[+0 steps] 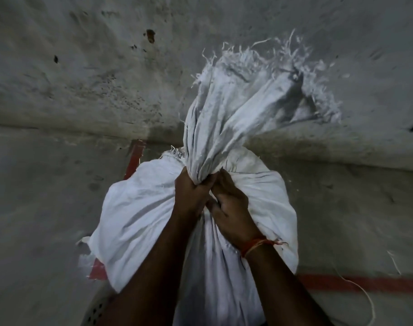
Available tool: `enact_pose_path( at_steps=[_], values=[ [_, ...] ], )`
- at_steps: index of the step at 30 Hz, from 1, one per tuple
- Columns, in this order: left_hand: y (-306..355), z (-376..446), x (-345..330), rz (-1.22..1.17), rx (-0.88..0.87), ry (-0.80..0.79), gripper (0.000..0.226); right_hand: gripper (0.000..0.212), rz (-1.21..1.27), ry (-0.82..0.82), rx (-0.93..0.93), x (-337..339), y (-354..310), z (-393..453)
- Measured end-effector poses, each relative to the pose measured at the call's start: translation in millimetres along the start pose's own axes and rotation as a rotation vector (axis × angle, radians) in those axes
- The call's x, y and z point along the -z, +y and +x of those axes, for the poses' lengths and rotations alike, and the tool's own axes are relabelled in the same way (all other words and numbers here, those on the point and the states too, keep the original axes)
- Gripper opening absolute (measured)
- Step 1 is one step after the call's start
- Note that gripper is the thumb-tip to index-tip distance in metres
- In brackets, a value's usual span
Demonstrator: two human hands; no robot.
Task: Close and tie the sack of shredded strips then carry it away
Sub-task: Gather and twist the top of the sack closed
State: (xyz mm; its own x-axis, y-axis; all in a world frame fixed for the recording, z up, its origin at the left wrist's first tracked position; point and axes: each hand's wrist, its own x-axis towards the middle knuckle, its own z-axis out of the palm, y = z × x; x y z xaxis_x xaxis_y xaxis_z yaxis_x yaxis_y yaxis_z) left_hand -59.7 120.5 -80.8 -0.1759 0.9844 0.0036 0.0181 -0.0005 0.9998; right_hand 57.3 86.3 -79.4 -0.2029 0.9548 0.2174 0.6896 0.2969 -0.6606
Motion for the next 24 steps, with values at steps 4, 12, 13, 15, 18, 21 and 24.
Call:
enact_pose_path(
  at_steps=[4, 12, 13, 15, 18, 21, 24],
  values=[
    [-4.1, 5.7, -2.6, -0.015, -0.032, 0.027, 0.046, 0.053, 0.434, -0.036, -0.114, 17.2, -7.2, 1.6],
    [23.3, 13.4, -3.6, 0.578, -0.561, 0.006, 0.054, 0.045, 0.405, 0.062, -0.11, 38.2, -11.2, 5.4],
    [22.7, 12.5, -1.7, 0.581, -0.543, -0.013, 0.051, 0.05, 0.402, 0.01, -0.102, 38.5, -11.1, 5.2],
    [22.1, 7.8, 1.2, 0.541, -0.449, -0.025, 0.046, 0.047, 0.452, -0.021, -0.103, 38.4, -12.5, 5.3],
    [20.0, 4.3, 1.8, 0.377, -0.281, 0.033, 0.05, 0.03, 0.63, 0.166, -0.193, 38.9, -13.6, 6.8],
    [16.2, 4.3, 3.3, 0.269, -0.216, 0.016, 0.058, 0.045, 0.78, 0.272, -0.247, 44.4, -23.7, 15.3],
    [14.6, 6.9, 4.8, 0.163, -0.176, -0.083, 0.045, 0.055, 0.621, 0.016, -0.242, 52.9, -34.0, 40.8]
  ],
)
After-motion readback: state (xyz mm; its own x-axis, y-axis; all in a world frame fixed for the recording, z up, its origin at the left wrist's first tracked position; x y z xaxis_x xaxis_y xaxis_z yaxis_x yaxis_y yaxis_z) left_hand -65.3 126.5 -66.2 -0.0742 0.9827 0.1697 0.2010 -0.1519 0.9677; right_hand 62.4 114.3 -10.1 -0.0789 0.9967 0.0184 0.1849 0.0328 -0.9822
